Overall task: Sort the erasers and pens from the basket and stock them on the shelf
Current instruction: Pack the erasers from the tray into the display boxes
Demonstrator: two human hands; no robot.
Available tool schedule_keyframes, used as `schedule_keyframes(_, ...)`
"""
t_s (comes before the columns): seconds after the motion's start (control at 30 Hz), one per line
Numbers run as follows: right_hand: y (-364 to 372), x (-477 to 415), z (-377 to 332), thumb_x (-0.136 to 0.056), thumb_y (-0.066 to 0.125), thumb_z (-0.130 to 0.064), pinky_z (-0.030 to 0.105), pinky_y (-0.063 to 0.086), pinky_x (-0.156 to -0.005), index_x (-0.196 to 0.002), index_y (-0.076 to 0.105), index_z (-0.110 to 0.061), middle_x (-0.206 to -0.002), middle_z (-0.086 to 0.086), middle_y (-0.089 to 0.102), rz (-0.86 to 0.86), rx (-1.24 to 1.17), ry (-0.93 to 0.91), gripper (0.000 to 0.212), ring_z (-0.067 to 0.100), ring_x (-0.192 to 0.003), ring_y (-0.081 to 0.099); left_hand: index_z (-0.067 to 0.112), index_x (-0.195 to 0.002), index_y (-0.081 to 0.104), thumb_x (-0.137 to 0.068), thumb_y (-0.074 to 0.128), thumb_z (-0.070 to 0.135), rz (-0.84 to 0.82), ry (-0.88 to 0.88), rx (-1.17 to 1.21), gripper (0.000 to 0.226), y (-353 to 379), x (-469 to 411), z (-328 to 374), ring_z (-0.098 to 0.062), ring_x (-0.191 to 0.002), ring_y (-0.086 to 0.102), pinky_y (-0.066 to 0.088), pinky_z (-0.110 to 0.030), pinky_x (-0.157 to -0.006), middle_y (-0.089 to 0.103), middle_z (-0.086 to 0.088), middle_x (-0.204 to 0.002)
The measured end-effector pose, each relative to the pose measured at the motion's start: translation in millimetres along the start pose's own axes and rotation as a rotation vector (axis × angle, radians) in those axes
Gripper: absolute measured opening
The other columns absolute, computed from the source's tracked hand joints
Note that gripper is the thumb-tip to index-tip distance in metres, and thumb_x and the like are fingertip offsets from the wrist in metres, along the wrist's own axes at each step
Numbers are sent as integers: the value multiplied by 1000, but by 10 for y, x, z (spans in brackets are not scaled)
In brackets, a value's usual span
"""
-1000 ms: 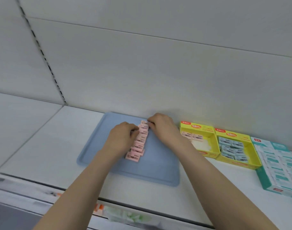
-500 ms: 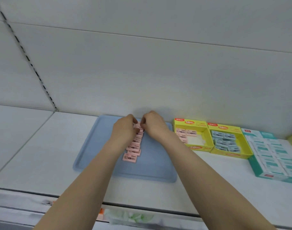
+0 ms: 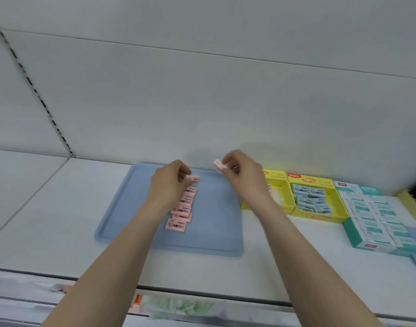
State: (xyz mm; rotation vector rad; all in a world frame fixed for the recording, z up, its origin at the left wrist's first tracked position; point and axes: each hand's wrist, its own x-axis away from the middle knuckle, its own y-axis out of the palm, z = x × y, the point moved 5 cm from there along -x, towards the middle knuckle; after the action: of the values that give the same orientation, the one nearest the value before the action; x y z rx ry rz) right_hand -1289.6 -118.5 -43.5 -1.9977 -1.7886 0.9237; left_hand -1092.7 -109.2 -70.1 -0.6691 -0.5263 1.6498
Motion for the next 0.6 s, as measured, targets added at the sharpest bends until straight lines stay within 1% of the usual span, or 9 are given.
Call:
schedule_keyframes(0.07, -451, 66, 203, -86, 68, -23, 26, 52, -63, -86, 66, -28, -77, -9, 65, 29, -11, 77, 4, 10, -67, 63, 26, -91, 65, -85, 70, 27, 33, 60, 37, 9, 9, 28, 119, -3, -74, 57, 43, -22, -67, 62, 12, -80)
schedule_keyframes(0.13, -843, 109, 411, -84, 64, -15, 37, 56, -67, -86, 69, -29, -78, -5, 66, -4, 91, 142, 15, 20, -72, 66, 28, -94, 66, -87, 68, 27, 0, 120, 44, 8, 95, 35, 299, -8, -78, 61, 46, -28, -72, 63, 9, -88)
schedule_keyframes(0.17, -963, 126, 486, -83, 64, -13, 37, 55, -66, -84, 70, -30, -78, -3, 67, -53, 161, 180, 18, 23, -72, 65, 28, -97, 68, -88, 67, 25, -46, 146, 40, 9, 170, 43, 394, -10, -81, 62, 47, -29, -76, 62, 8, -91)
schedule_keyframes(0.2, -1018, 146, 545, -83, 64, -12, 33, 53, -62, -82, 70, -31, -76, -2, 66, -125, 241, 214, 21, 23, -70, 64, 27, -99, 69, -88, 66, 22, -98, 170, 23, 13, 256, 61, 486, -13, -84, 62, 48, -30, -79, 61, 7, -93)
schedule_keyframes(0.27, -968, 173, 613, -83, 63, -10, 25, 42, -56, -84, 72, -30, -70, -6, 61, -254, 389, 240, 23, 19, -68, 58, 25, -105, 71, -90, 63, 19, -177, 202, -31, 18, 416, 110, 628, -16, -89, 62, 48, -31, -84, 60, 3, -97)
schedule_keyframes(0.33, -854, 175, 615, -82, 63, -9, 25, 34, -58, -87, 75, -27, -67, -8, 56, -269, 463, 213, 22, 17, -70, 55, 23, -109, 71, -91, 62, 17, -211, 206, -61, 22, 512, 147, 693, -19, -93, 63, 47, -32, -86, 62, -2, -102)
schedule_keyframes(0.4, -755, 169, 617, -82, 62, -8, 24, 35, -64, -89, 76, -24, -74, -2, 63, -245, 466, 200, 22, 20, -76, 59, 22, -111, 71, -91, 61, 16, -226, 198, -75, 23, 545, 177, 711, -20, -95, 63, 47, -32, -88, 64, -4, -106)
schedule_keyframes(0.47, -688, 169, 635, -83, 65, -11, 23, 37, -68, -94, 76, -20, -89, 3, 70, -260, 498, 187, 19, 22, -88, 63, 22, -112, 71, -91, 60, 15, -224, 194, -83, 24, 534, 204, 711, -19, -95, 62, 47, -30, -87, 64, -3, -107)
schedule_keyframes(0.6, -629, 181, 657, -80, 75, -17, 22, 38, -73, -103, 76, -19, -101, 1, 72, -266, 530, 152, 23, 19, -98, 64, 22, -111, 71, -92, 60, 16, -185, 178, -58, 22, 488, 228, 680, -17, -94, 62, 47, -29, -85, 63, 0, -103)
